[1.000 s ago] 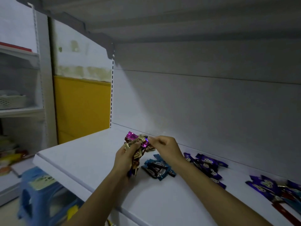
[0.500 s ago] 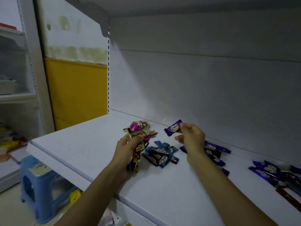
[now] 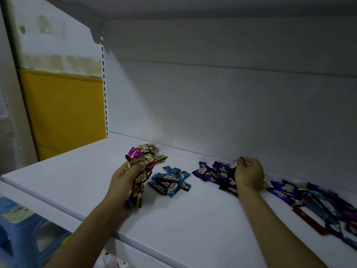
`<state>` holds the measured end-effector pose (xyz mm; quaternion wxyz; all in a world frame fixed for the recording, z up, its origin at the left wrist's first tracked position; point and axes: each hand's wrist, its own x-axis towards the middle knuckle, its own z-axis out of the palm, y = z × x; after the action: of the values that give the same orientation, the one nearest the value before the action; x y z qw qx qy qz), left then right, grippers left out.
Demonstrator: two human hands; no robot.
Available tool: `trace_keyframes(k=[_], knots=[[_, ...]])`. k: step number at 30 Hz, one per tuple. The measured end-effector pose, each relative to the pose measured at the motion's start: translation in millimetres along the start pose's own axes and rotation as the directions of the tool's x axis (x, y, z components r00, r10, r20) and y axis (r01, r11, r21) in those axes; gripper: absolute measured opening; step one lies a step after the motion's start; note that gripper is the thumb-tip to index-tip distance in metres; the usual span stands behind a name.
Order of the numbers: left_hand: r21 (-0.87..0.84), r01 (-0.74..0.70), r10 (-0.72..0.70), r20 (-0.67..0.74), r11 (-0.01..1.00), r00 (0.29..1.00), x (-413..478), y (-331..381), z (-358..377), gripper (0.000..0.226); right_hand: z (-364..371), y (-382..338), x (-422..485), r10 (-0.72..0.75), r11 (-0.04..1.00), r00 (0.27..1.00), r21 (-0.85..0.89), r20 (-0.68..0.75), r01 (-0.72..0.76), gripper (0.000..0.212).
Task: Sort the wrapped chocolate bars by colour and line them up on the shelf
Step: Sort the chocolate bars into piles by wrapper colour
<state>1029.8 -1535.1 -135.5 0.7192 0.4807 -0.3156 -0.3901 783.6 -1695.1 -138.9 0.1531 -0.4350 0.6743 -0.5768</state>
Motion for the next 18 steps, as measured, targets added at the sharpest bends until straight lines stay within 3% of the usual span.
trace_keyframes(k=[3,6,9,11,13,15,17,18], knots=[[0.005,0.003,-0.003,-0.018,1.0,1.0,0.6,0.1,-0.1,0.008,1.4,4.3,-5.9,-0.104,0.984,0.994,-0.141,0.023,0.107,0.032],[0.001,0.002,-0.002,-0.011,1.0,1.0,0.2,0.1,0.5,0.006,6.0,-4.0,-23.6,-0.34,0.931,0.94,-0.129,0.029,0.34,0.036],[-0.028,-0.004,0.004,0.014,1.0,1.0,-1.8,1.3,1.6,0.005,17.1,-19.3,-59.8,-0.674,0.719,0.724,-0.091,0.147,0.689,0.026],[-0.028,-0.004,0.005,0.015,1.0,1.0,-3.0,1.9,2.3,0.005,21.0,-34.0,-88.1,-0.804,0.573,0.548,0.053,0.231,0.818,0.021],[-0.015,-0.027,0.027,0.024,1.0,0.999,-3.5,1.7,2.7,0.008,21.8,-48.8,-112.5,-0.835,0.53,0.451,0.245,0.314,0.812,0.028],[-0.02,-0.062,0.063,0.046,0.998,0.997,-4.2,1.6,2.8,0.013,24.4,-62.9,-128.7,-0.743,0.659,0.448,0.429,0.496,0.618,0.034],[-0.042,-0.092,0.095,0.078,0.995,0.992,-5.6,1.8,2.3,0.02,28.9,-75.4,-137.0,-0.612,0.789,0.412,0.484,0.675,0.378,0.024],[-0.05,-0.102,0.106,0.09,0.993,0.99,-5.9,1.9,2.2,0.022,31.6,-79.9,-137.8,-0.588,0.809,0.406,0.496,0.7,0.315,0.014]])
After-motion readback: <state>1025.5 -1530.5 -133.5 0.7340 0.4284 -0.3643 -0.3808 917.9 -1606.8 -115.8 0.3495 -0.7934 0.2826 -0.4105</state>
